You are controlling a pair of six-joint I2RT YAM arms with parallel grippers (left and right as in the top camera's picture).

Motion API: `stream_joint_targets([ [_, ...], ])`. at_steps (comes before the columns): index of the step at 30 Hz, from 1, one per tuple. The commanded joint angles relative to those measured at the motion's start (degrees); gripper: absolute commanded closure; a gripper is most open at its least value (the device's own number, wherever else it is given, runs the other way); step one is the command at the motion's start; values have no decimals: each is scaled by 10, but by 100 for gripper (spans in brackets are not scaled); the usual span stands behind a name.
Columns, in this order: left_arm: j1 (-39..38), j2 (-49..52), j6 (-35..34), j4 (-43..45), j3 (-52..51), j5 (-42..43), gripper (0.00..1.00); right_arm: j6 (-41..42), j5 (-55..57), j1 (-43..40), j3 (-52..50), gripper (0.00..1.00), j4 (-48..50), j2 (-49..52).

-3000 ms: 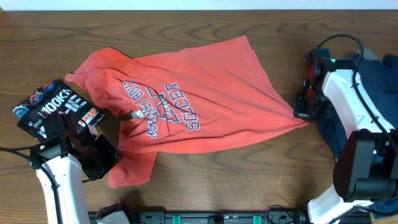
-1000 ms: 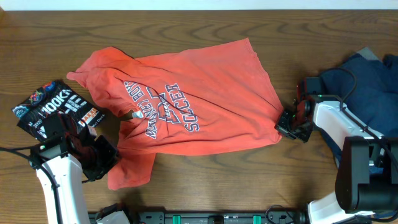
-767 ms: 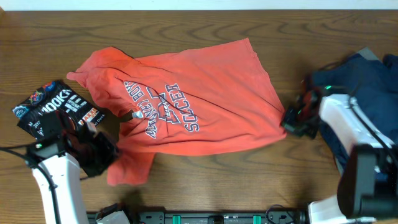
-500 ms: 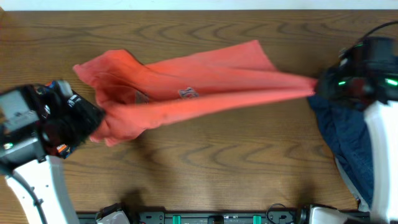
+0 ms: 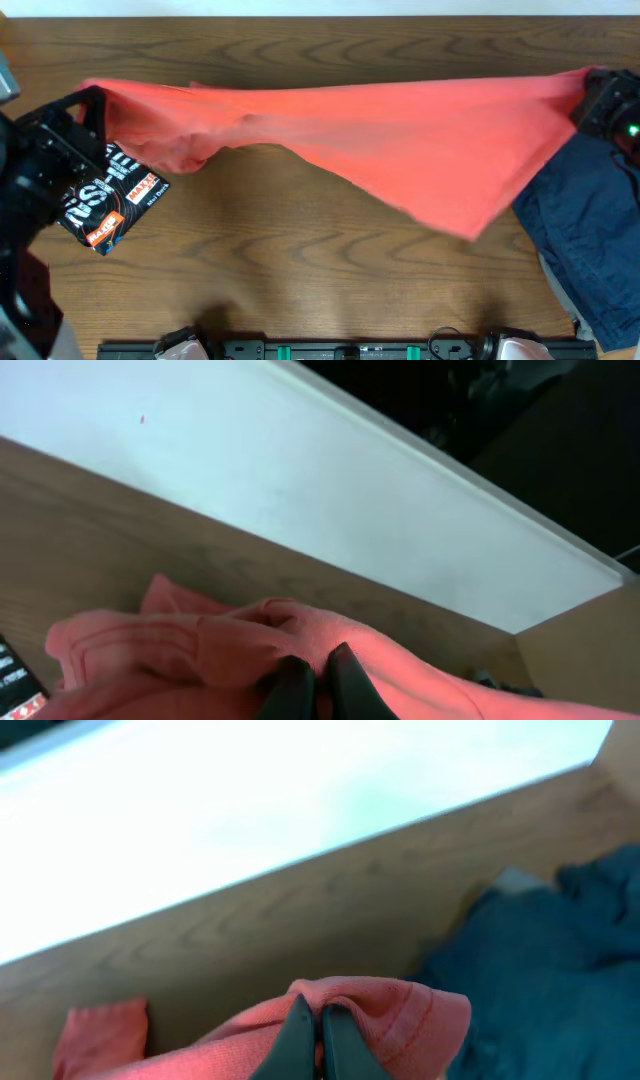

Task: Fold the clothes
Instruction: 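Lift the shirt with both grippers and stretch it across the table, then lay the shirt flat on the table with both grippers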

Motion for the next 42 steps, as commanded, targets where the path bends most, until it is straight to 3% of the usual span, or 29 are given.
stream_joint_targets([
  [1, 2, 18, -3, -4, 6, -3, 94, -15, 38, -6, 12, 99, 9, 3],
  [11, -35, 163, -2, 21, 0, -3, 94, -32, 31, 6, 12, 99, 26, 142],
  [20, -102, 367, -37, 245, 10, -3, 94, -8, -35, 25, 20, 99, 237, 285],
  [26, -110, 435, -53, 326, 130, -24, 94, 37, -40, 24, 90, 99, 340, 300],
  [31, -100, 437, -55, 355, 273, -68, 94, 46, 21, 19, 199, 99, 318, 300],
  [35, -77, 437, -78, 340, 371, -45, 94, 35, 50, 20, 252, 99, 270, 300],
  [37, -68, 436, -78, 293, 390, -30, 94, 28, 53, 20, 254, 99, 239, 300],
  [39, -63, 433, -72, 193, 392, -19, 94, 20, 69, 20, 252, 99, 174, 303],
  [42, -67, 435, 5, 8, 381, -20, 94, 18, 119, 21, 240, 99, 83, 312],
])
